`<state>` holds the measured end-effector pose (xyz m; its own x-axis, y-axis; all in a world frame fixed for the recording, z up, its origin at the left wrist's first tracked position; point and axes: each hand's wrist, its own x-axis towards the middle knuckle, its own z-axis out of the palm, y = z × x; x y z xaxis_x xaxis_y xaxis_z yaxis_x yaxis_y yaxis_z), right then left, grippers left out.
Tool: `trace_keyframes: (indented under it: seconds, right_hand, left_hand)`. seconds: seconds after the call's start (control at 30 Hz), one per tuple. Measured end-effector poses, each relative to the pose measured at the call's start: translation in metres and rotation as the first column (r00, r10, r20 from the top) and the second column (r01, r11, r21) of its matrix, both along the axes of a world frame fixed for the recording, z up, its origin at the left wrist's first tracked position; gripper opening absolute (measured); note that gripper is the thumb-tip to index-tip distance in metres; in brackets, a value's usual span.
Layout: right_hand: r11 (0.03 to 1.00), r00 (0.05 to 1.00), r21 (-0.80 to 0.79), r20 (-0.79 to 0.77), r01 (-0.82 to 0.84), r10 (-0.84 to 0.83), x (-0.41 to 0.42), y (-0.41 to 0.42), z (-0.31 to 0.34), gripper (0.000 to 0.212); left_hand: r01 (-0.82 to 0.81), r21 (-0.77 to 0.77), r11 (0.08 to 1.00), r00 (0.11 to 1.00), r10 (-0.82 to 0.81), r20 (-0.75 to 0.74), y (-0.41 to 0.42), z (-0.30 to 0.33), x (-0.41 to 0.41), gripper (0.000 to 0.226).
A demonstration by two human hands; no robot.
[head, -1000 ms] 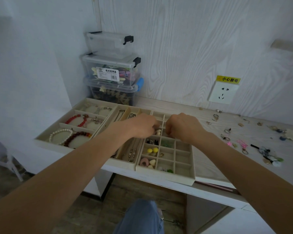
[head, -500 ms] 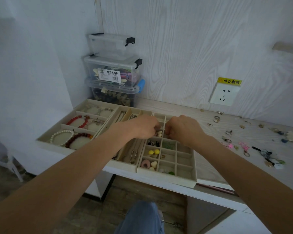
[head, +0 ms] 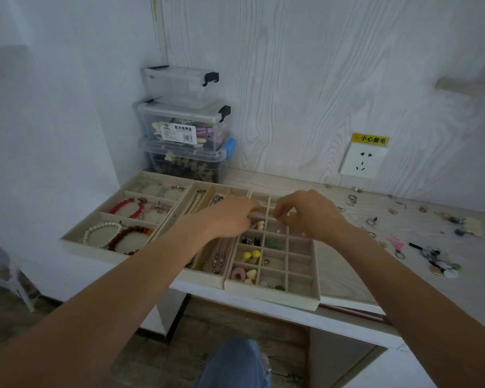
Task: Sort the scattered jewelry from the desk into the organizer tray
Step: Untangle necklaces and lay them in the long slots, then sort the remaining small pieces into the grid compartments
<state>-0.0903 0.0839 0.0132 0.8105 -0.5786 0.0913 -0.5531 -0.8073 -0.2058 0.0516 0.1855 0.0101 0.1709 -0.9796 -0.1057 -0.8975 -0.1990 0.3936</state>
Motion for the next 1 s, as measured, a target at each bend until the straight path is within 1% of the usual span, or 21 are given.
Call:
trace_keyframes:
  seconds: [0.07, 0.13, 0.27, 0.37, 0.47, 0.57, 0.67, 0.77, 0.87, 1.0]
  right_hand:
    - [0.996, 0.992, 0.091, 0.121, 0.013, -0.024, -0.012, -0.004, 0.005, 0.011]
    - [0.991, 0.978, 0.126, 0.2, 0.042, -0.067, -0.027, -0.012, 0.006, 0.011]
    - [0.976, 0.947, 0.116, 0.246, 0.185, -0.209, -0.059, -0.034, -0.004, 0.017]
    - [0.947, 0.924, 0.103, 0.209, 0.305, -0.321, -0.082, -0.052, -0.017, 0.024]
    - [0.888, 0.886, 0.175, 0.117, 0.426, -0.449, -0.098, -0.068, -0.026, 0.032]
    - [0.841, 0.857, 0.21, 0.029, 0.499, -0.515, -0.113, -0.085, -0.03, 0.04]
    - [0.835, 0.858, 0.217, -0.025, 0.505, -0.513, -0.119, -0.098, -0.03, 0.045]
    - [0.847, 0.867, 0.195, -0.056, 0.495, -0.494, -0.116, -0.109, -0.031, 0.044]
    - [0.85, 0.865, 0.175, -0.027, 0.497, -0.5, -0.114, -0.119, -0.033, 0.037]
    - [0.871, 0.877, 0.135, 0.021, 0.473, -0.48, -0.114, -0.129, -0.038, 0.026]
  left_hand:
    - [0.003, -0.038, 0.999, 0.999, -0.005, -0.041, 0.0, 0.002, -0.004, 0.042]
    - [0.013, -0.083, 0.996, 0.998, -0.017, -0.057, -0.002, 0.005, -0.011, 0.042]
    - [0.022, -0.161, 0.987, 0.999, -0.027, -0.032, -0.017, 0.006, -0.028, 0.034]
    - [0.065, -0.146, 0.987, 0.997, -0.069, -0.024, -0.036, 0.004, -0.046, 0.033]
    - [0.119, -0.101, 0.988, 0.993, -0.12, -0.002, -0.056, 0.005, -0.062, 0.041]
    - [0.188, -0.044, 0.981, 0.982, -0.187, 0.022, -0.088, 0.008, -0.082, 0.044]
    - [0.207, -0.002, 0.978, 0.977, -0.207, 0.044, -0.127, 0.006, -0.101, 0.041]
    - [0.185, 0.046, 0.982, 0.981, -0.188, 0.054, -0.165, -0.002, -0.114, 0.04]
    - [0.188, 0.108, 0.976, 0.978, -0.196, 0.07, -0.196, -0.012, -0.119, 0.044]
    - [0.21, 0.149, 0.966, 0.97, -0.225, 0.094, -0.223, -0.022, -0.12, 0.052]
